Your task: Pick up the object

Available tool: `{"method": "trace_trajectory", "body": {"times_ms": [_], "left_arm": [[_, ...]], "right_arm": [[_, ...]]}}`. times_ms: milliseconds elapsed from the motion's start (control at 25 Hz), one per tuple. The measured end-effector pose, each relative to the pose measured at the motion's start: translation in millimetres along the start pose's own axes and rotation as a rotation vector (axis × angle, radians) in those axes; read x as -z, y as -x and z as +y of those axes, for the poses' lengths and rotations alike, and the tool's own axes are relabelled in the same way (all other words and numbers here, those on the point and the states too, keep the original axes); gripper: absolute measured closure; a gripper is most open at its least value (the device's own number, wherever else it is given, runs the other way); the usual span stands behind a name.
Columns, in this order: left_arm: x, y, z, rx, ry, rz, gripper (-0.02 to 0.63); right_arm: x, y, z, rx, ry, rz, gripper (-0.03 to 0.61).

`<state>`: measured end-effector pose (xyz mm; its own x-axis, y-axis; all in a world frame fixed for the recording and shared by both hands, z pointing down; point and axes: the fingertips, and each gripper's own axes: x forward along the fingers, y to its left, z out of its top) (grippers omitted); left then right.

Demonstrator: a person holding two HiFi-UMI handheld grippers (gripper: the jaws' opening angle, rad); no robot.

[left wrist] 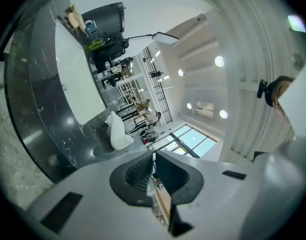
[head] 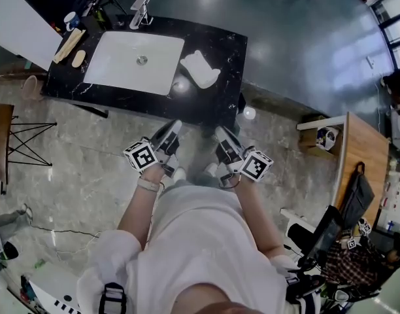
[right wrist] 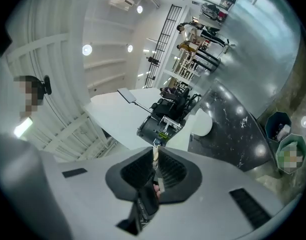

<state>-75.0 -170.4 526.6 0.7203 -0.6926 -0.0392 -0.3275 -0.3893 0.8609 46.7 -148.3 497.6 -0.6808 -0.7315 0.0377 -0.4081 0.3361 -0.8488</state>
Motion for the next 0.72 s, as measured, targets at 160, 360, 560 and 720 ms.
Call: {"method": "trace_trajectory", "body": {"times_ms": [160,360,560,720], "left_arm": [[-6.4,-10.4,17.8,-0.006,0.173,-0.089,0.607],[-31.8,-38.9,35.8,0.001,0.138,-0.138,0.607],[-50.0,-70.3,64.3,-0.039,0.147,-0.148,0.599],[-58.0,-92.7,86.5,-0.103,0.158,-0.117,0.496]], "right_arm": [[-11.2,-7.4,4.7,-0.025,0.035,0.023,0.552],[-24.3,-13.8,1.9,-0.022,0.061,0.037,0.552],[-33.6,-22.8,-5.8,-0.002,0.047,0.027,0.552],[-35.7,-26.7,-4.7,-0.007,0.053,0.031,0.552]]}}
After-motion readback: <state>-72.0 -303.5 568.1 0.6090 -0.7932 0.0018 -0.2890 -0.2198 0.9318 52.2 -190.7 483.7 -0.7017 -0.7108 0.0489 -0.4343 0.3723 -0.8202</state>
